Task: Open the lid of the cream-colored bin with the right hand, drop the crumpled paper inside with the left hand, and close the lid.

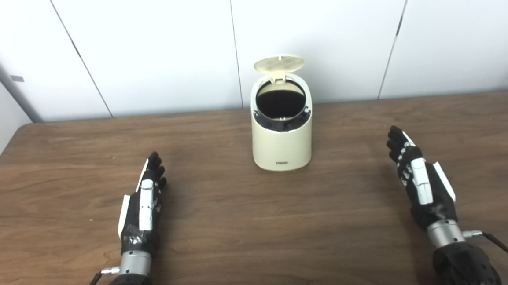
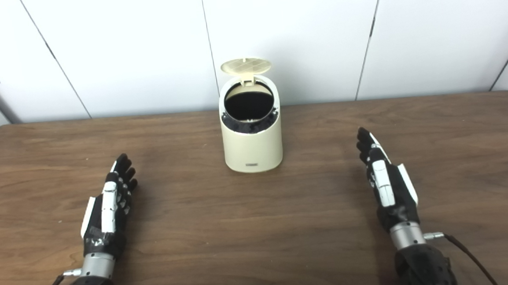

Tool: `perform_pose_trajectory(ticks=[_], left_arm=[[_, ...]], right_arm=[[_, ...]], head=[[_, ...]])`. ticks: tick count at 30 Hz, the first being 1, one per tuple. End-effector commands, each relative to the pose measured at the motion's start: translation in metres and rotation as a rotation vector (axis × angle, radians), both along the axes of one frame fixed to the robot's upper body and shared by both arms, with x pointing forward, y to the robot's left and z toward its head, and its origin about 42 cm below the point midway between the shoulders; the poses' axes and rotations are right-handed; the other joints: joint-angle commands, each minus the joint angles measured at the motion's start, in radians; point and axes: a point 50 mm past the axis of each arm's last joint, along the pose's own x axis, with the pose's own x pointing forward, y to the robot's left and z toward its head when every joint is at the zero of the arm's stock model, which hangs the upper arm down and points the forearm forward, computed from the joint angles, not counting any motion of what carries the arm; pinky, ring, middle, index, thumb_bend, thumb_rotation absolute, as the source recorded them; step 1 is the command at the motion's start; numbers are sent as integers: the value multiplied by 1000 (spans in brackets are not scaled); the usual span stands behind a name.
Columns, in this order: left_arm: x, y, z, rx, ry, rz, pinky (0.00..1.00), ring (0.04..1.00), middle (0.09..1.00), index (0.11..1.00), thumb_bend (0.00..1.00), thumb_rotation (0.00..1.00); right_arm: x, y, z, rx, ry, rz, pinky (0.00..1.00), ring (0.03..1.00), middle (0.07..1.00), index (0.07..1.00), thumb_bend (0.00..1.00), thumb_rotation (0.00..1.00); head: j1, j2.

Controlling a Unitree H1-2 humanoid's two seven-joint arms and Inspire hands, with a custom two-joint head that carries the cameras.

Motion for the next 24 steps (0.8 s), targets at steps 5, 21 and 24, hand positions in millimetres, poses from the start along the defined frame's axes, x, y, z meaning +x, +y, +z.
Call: perform_pose_trajectory(ticks=[5, 21, 24], left_arm=[[0, 4, -8, 19, 1, -5, 1000, 1000, 1000, 1000, 377, 1000], [-6, 1, -28, 24, 28, -13, 1000, 1000, 1000, 1000, 383, 1000], [-8, -1, -31, 27, 30, -9, 1000, 1000, 1000, 1000, 377, 1000]], right_arm=[[-9, 4, -5, -4, -1, -21, 1000, 994, 990, 979, 628, 1000], [6, 4, 12, -125, -22, -19, 962, 977, 984, 966, 661, 1000], [17, 5, 25, -134, -45, -3, 987, 985, 983, 963, 677, 1000]], head=[[-11, -3], [-24, -77], [-20, -95]])
